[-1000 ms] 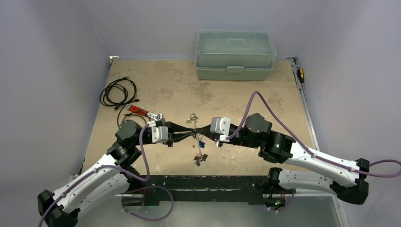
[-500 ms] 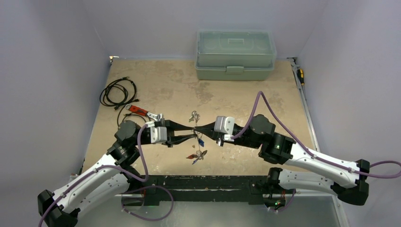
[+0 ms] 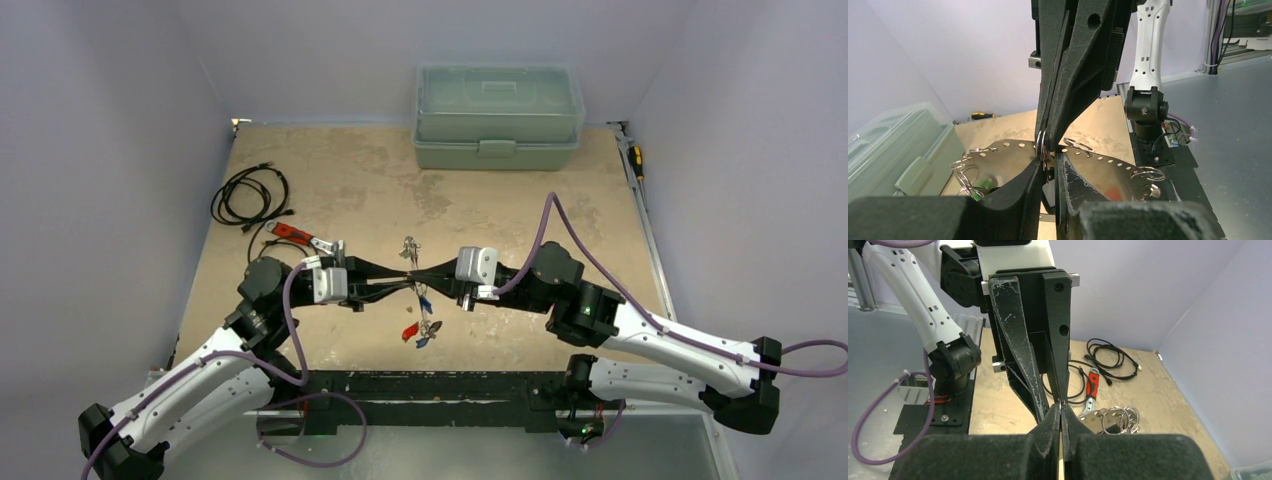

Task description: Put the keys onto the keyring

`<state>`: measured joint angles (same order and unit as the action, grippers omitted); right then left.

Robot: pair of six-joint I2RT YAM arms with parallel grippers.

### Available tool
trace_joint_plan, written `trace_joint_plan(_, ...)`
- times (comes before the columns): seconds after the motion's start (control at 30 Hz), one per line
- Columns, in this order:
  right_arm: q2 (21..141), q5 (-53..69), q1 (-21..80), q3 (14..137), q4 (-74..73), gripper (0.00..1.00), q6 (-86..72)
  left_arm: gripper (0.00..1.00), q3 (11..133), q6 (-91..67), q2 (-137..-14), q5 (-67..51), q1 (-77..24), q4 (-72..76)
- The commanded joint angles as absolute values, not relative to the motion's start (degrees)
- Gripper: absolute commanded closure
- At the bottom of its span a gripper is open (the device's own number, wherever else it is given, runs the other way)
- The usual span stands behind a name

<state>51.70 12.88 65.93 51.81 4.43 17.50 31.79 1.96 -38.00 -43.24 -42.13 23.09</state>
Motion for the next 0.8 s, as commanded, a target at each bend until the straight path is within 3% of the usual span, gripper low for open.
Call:
trace_joint_plan(0.0,51.77,14.91,65.83,52.36,9.27,1.0,16.44,0.87,32.53,0.62,-37.45,-43.27,-42.36,25.93)
trace_joint_plan(0.4,52.83,15.9,65.81,52.42,8.1,1.0,15.89,0.81,32.14,0.45,-36.65,-43.1,-42.34,26.54)
trace_joint_plan(0.53,52.33,15.65,65.83,52.29,8.32,1.0,15.82,0.99,32.22,0.46,-36.77,-43.15,-42.32,26.38)
trace_joint_plan(0.77,51.08,15.44,65.83,51.8,9.05,1.0,15.57,1.0,32.26,0.51,-37.37,-42.95,-42.34,26.43)
